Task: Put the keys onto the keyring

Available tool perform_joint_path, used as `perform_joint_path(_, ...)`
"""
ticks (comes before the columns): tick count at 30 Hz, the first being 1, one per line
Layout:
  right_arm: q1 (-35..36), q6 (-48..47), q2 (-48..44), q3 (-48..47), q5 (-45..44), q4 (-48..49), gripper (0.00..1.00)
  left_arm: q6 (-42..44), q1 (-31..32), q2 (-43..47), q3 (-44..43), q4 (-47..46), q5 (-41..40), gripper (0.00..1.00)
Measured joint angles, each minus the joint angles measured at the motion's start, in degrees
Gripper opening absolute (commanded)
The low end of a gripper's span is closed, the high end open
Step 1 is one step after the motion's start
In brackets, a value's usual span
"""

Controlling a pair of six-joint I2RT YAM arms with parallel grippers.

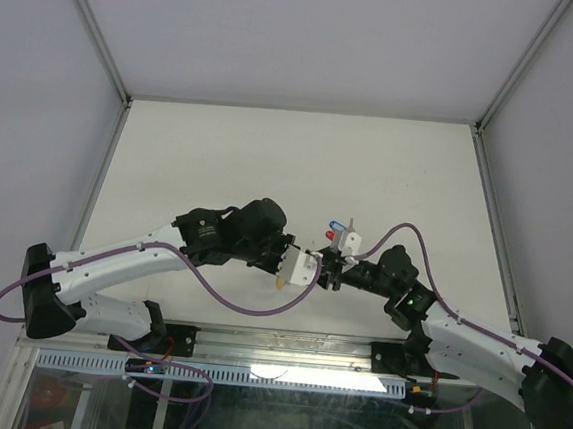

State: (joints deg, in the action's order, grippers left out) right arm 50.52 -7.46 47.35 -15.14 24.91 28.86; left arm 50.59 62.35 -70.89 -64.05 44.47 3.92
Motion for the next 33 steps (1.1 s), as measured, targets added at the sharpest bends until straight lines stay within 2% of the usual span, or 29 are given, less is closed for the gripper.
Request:
perform_joint_path(9, 0.4, 2.0, 4.6, 0.0, 1.7, 7.9, 0.31, 0.3, 0.4, -2.1, -1.2, 4.0, -1.4, 0.0)
perform_joint_path(28, 1.5, 3.1, 12.7, -2.3, 3.8, 13.2, 0.31, 0.2, 0.4, -2.1, -1.2, 4.2, -1.4, 0.0)
perform_joint_path(33, 1.5, 3.1, 13.9, -2.8, 3.9, 14.5, 0.27, 0.2, 0.4, -2.1, -1.2, 4.2, -1.4, 0.0)
